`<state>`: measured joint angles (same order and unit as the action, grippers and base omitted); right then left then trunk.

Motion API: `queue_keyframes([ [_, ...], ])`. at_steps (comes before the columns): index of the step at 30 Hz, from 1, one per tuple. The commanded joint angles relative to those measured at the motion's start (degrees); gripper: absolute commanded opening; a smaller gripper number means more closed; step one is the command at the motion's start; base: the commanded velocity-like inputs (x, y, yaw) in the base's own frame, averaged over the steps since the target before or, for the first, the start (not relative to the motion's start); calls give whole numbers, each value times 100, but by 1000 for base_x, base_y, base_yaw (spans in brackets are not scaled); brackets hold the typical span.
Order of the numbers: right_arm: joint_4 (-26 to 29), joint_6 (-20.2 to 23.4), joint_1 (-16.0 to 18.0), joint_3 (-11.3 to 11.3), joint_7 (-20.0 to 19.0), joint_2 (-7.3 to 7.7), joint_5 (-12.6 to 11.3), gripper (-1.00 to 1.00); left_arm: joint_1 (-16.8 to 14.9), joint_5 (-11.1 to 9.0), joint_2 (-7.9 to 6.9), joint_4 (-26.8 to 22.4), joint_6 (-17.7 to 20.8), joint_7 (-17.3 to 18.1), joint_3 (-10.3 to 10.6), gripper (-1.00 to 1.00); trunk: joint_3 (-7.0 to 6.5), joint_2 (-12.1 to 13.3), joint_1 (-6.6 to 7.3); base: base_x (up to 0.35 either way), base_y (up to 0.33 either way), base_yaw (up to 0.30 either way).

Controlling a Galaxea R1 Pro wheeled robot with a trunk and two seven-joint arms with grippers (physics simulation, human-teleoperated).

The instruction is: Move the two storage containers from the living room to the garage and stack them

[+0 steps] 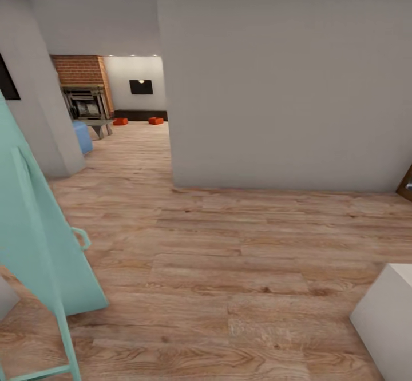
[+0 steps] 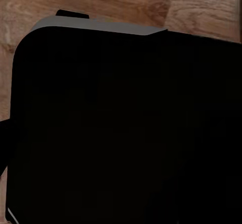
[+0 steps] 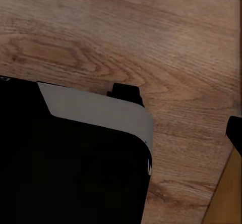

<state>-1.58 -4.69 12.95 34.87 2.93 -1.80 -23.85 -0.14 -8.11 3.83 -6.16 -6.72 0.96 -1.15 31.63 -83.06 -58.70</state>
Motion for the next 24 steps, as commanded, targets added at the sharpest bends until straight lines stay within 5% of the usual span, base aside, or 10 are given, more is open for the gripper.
queue_keyframes([
  [1,-17,-29,6,48,6,-5,-50,100,-1,-41,2,1,-13,10,-8,100,5,-2,-3,321,0,0],
  [24,-17,-23,6,47,8,-7,-50,100,-3,-41,3,1,-13,13,-7,100,5,-2,-3,321,0,0],
])
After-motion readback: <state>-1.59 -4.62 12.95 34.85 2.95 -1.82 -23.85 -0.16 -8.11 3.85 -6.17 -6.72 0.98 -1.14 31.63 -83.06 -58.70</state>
